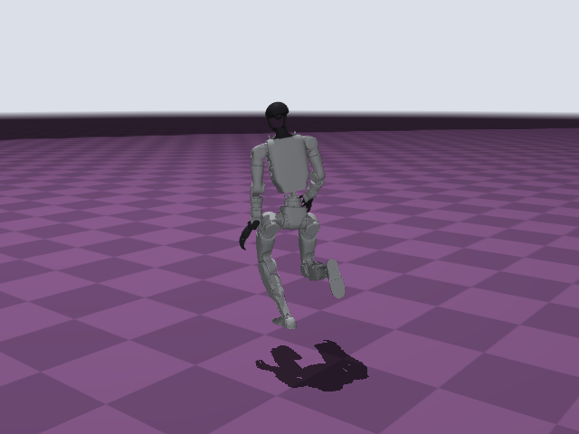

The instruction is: Run

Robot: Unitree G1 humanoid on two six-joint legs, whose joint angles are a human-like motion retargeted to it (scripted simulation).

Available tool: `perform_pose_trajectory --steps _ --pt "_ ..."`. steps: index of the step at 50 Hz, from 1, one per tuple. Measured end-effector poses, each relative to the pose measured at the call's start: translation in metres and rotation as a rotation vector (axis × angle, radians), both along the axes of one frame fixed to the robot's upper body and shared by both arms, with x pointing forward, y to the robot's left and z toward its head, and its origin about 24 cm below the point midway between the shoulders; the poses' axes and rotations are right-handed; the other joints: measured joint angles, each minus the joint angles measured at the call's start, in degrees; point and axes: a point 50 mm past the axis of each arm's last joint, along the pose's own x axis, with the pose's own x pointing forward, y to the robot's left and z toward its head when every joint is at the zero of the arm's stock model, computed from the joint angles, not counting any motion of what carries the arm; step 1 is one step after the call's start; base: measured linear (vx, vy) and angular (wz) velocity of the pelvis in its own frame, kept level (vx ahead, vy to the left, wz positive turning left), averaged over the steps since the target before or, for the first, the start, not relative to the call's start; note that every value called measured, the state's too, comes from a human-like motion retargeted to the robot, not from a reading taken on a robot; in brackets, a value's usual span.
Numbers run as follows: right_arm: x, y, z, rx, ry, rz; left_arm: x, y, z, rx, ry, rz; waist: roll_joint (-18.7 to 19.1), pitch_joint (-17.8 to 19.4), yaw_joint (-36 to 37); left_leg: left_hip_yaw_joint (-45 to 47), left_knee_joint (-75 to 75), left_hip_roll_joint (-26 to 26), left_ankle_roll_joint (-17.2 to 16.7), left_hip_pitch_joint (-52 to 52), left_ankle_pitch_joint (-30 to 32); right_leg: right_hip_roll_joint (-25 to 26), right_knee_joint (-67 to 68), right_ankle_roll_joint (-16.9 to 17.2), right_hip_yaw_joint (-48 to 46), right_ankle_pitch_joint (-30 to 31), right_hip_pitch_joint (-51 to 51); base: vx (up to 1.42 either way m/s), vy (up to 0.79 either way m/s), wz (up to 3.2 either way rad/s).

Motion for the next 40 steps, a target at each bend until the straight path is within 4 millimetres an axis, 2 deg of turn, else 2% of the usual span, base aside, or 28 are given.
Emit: perform_pose_trajectory --steps 2,3,5,7,8,10,13,15,17,20,22,23,25,27,28,30,32,35,37,38,40 --pt "-0.034 -0.012 -0.034 -0.065 0.204 -0.030 0.038 -0.034 0.008 -0.124 -0.203 0.019 2.6 -0.3 -0.4 -3.8 -10.6 -1.2 -3.6 7.1 6.0 -2.7 -9.3 -4.5 -1.7 -6.3 -2.3 0.27 0.04 -0.08" --pt "-0.053 -0.018 -0.046 -0.080 0.294 -0.044 0.054 -0.051 0.015 -0.206 -0.308 0.024 3.6 -0.5 -1.2 -4.6 -16.7 -1.3 -6.2 11.3 12.7 -4.2 -16.5 -6.6 -3.9 -8.4 -2.1 0.26 -0.09 0.02" --pt "-0.087 -0.028 -0.064 -0.089 0.434 -0.064 0.082 -0.078 0.038 -0.370 -0.519 -0.008 4.9 -1.1 -2.8 -5.8 -28.8 -2.1 -12.4 18.2 30.2 -5.7 -33.8 -9.0 -9.0 -10.1 -0.4 0.22 -0.18 0.07" --pt "-0.112 -0.037 -0.072 -0.084 0.508 -0.074 0.105 -0.096 0.069 -0.507 -0.718 -0.078 6.0 -1.6 -3.7 -6.0 -34.3 -2.2 -17.6 21.2 41.7 -4.2 -50.5 -8.2 -12.8 -9.0 1.2 0.12 -0.19 0.01" --pt "-0.120 -0.041 -0.074 -0.083 0.530 -0.082 0.113 -0.102 0.086 -0.563 -0.807 -0.118 6.9 -1.6 -3.7 -5.4 -33.7 -1.6 -19.3 21.5 43.7 -2.7 -57.6 -7.2 -14.0 -8.4 1.9 0.05 -0.14 -0.12" --pt "-0.131 -0.049 -0.075 -0.073 0.550 -0.103 0.124 -0.110 0.117 -0.658 -0.956 -0.196 8.9 -0.9 -3.5 -2.8 -24.9 1.6 -19.5 20.5 39.4 0.8 -69.4 -4.7 -15.5 -7.1 3.2 -0.01 -0.11 -0.30" --pt "-0.128 -0.060 -0.071 -0.069 0.532 -0.122 0.133 -0.112 0.150 -0.727 -1.086 -0.286 11.8 -0.2 -2.7 2.1 -3.1 10.5 -14.2 18.6 29.7 5.2 -80.2 -2.9 -16.2 -3.9 4.0 -0.06 -0.10 -0.61" --pt "-0.119 -0.069 -0.067 -0.082 0.505 -0.133 0.135 -0.108 0.160 -0.735 -1.120 -0.299 12.7 0.2 -2.0 3.7 10.1 15.8 -10.6 18.4 24.3 6.3 -82.0 -3.7 -16.2 -5.6 3.9 -0.09 -0.12 -0.80" --pt "-0.097 -0.078 -0.058 -0.119 0.441 -0.143 0.134 -0.096 0.156 -0.695 -1.097 -0.266 13.4 1.1 -0.8 2.5 21.2 20.8 -8.8 18.2 20.4 7.3 -79.3 -7.1 -17.3 -14.1 3.3 -0.11 -0.12 -1.09" --pt "-0.048 -0.087 -0.036 -0.190 0.283 -0.192 0.124 -0.077 0.125 -0.583 -0.964 -0.156 14.5 3.7 0.6 -1.7 32.5 26.4 -7.9 17.7 16.9 8.9 -70.3 -13.9 -19.0 -28.4 0.4 -0.14 -0.10 -1.45" --pt "-0.009 -0.083 -0.012 -0.195 0.128 -0.239 0.116 -0.075 0.095 -0.518 -0.825 -0.102 14.7 5.3 1.6 -4.4 34.1 26.3 -8.8 16.7 15.6 9.5 -66.3 -15.6 -18.9 -31.1 -1.8 -0.16 -0.01 -1.76" --pt "0.006 -0.075 -0.001 -0.176 0.052 -0.237 0.109 -0.077 0.080 -0.501 -0.748 -0.088 14.6 5.4 1.9 -5.0 32.9 25.1 -8.9 16.3 14.8 9.7 -66.1 -15.2 -18.2 -30.5 -2.3 -0.15 0.09 -1.90" --pt "0.024 -0.050 0.021 -0.094 -0.091 -0.162 0.089 -0.078 0.052 -0.465 -0.585 -0.097 13.5 4.3 2.4 -4.6 26.8 21.4 -9.5 16.2 13.4 9.9 -69.9 -12.2 -17.0 -25.3 -1.9 -0.14 0.17 -2.27" --pt "0.028 -0.017 0.042 0.037 -0.212 -0.014 0.062 -0.074 0.031 -0.432 -0.433 -0.127 12.1 1.9 3.3 -3.6 15.5 17.6 -11.4 16.8 14.5 10.6 -78.7 -7.7 -16.1 -14.3 -0.4 -0.12 0.20 -3.18" --pt "0.027 0.000 0.054 0.109 -0.266 0.067 0.048 -0.070 0.022 -0.420 -0.367 -0.136 11.6 0.6 3.8 -3.4 8.7 15.9 -12.9 17.0 16.4 11.3 -83.6 -5.6 -15.7 -7.7 0.3 -0.13 0.19 -3.87" --pt "0.021 0.031 0.082 0.248 -0.377 0.229 0.021 -0.062 0.009 -0.397 -0.253 -0.133 10.1 -1.5 4.4 -3.9 -5.1 12.3 -16.3 17.2 23.0 11.6 -88.1 -3.2 -15.4 -0.4 0.6 -0.13 0.18 -4.37" --pt "0.016 0.050 0.112 0.353 -0.492 0.360 0.001 -0.053 0.002 -0.362 -0.171 -0.120 7.4 -2.2 4.3 -5.3 -16.6 7.7 -18.8 17.7 29.7 7.3 -78.3 -4.8 -15.7 -4.0 -1.2 -0.13 0.17 -4.65" --pt "0.011 0.058 0.149 0.438 -0.627 0.466 -0.017 -0.035 0.000 -0.310 -0.114 -0.078 5.9 -2.2 4.1 -7.3 -24.7 4.3 -19.4 19.3 31.6 -1.8 -51.8 -13.0 -15.8 -12.9 -4.1 -0.15 0.22 -4.34" --pt "0.011 0.052 0.164 0.418 -0.698 0.465 -0.022 -0.021 0.002 -0.262 -0.101 -0.082 5.6 -1.8 3.0 -7.4 -24.2 2.7 -15.5 20.4 21.0 -7.7 -35.0 -17.3 -13.5 -19.5 -5.7 -0.17 0.24 -3.31" --pt "0.012 0.046 0.170 0.380 -0.734 0.447 -0.020 -0.014 0.005 -0.230 -0.106 -0.094 5.1 -1.2 2.2 -6.7 -22.8 1.6 -12.7 20.7 13.3 -9.9 -28.1 -17.7 -11.5 -22.4 -6.6 -0.15 0.25 -2.96" --pt "0.009 0.037 0.171 0.293 -0.763 0.386 -0.004 -0.001 0.013 -0.172 -0.146 -0.134 4.9 -0.3 2.2 -2.8 -21.1 2.0 -9.3 21.2 7.7 -10.2 -21.5 -15.7 -8.0 -24.1 -8.1 -0.12 0.23 -2.98"
